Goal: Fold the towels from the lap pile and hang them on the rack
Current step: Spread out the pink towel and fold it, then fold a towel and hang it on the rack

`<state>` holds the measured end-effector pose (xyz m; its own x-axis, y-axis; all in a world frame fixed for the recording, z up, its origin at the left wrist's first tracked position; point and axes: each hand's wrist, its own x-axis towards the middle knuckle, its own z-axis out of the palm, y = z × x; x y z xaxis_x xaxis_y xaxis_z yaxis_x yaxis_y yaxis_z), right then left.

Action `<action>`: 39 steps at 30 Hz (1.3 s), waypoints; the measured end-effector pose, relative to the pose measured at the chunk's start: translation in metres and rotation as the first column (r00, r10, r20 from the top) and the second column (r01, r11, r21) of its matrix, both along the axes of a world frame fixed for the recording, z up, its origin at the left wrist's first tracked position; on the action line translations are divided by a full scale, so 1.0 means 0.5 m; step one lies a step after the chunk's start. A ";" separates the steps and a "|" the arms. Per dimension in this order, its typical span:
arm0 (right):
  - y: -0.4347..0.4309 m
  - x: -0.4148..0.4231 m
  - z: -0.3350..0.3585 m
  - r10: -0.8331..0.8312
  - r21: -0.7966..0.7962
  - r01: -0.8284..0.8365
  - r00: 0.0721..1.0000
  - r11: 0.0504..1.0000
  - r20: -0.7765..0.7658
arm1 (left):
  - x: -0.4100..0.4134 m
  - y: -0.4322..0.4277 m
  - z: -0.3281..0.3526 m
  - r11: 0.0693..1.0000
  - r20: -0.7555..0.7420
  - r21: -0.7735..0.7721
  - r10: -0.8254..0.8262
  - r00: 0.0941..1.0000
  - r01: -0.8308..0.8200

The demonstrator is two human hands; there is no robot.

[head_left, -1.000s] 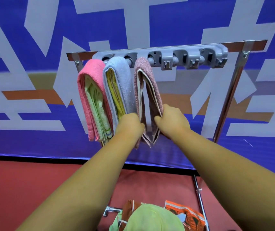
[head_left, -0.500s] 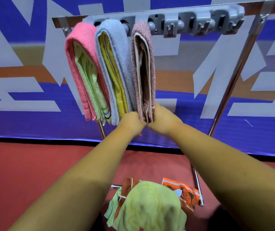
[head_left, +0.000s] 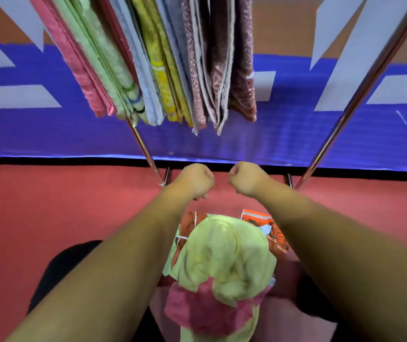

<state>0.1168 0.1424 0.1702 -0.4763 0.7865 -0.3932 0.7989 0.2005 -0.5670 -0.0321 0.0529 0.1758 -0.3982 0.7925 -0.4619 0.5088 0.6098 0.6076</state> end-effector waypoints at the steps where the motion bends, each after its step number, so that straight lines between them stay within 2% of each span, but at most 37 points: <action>1: 0.000 0.003 -0.032 -0.016 -0.059 0.016 1.000 0.998 0.013 | -0.001 0.000 -0.028 1.000 0.014 -0.031 -0.004 1.000 0.005; 7: -0.020 0.038 -0.206 -0.119 -0.367 0.140 0.990 0.920 0.080 | 0.004 -0.003 -0.205 0.979 0.089 -0.201 -0.001 0.996 0.019; 11: -0.047 0.062 -0.315 -0.197 -0.446 0.239 0.970 0.862 0.140 | 0.017 -0.022 -0.332 0.938 0.103 -0.345 0.003 0.995 0.033; 15: -0.091 0.082 -0.408 0.049 -0.499 0.118 0.950 0.859 0.309 | 0.036 -0.051 -0.434 0.870 -0.012 -0.487 -0.097 0.995 0.079; 19: -0.127 0.081 -0.444 0.257 -0.457 -0.044 0.872 0.888 0.416 | 0.049 -0.088 -0.519 0.815 -0.115 -0.579 -0.056 0.992 -0.021; 25: -0.134 0.076 -0.497 0.367 -0.473 -0.127 0.809 0.872 0.459 | -0.004 -0.186 -0.719 0.822 -0.166 -0.553 0.049 0.985 -0.134; 28: -0.136 0.080 -0.506 0.404 -0.494 -0.153 0.794 0.856 0.455 | 0.014 -0.192 -0.658 0.839 -0.164 -0.536 0.004 0.986 -0.093; 32: -0.138 0.087 -0.519 0.387 -0.483 -0.148 0.809 0.863 0.443 | 0.012 -0.188 -0.663 0.798 -0.121 -0.601 -0.038 0.992 -0.043; 35: -0.139 0.090 -0.524 0.381 -0.492 -0.139 0.816 0.859 0.435 | 0.021 -0.179 -0.644 0.827 -0.108 -0.556 0.032 0.994 -0.088; 39: -0.135 0.076 -0.506 0.418 -0.550 -0.175 0.836 0.817 0.355 | 0.032 -0.151 -0.613 0.898 0.023 -0.405 0.196 0.980 -0.170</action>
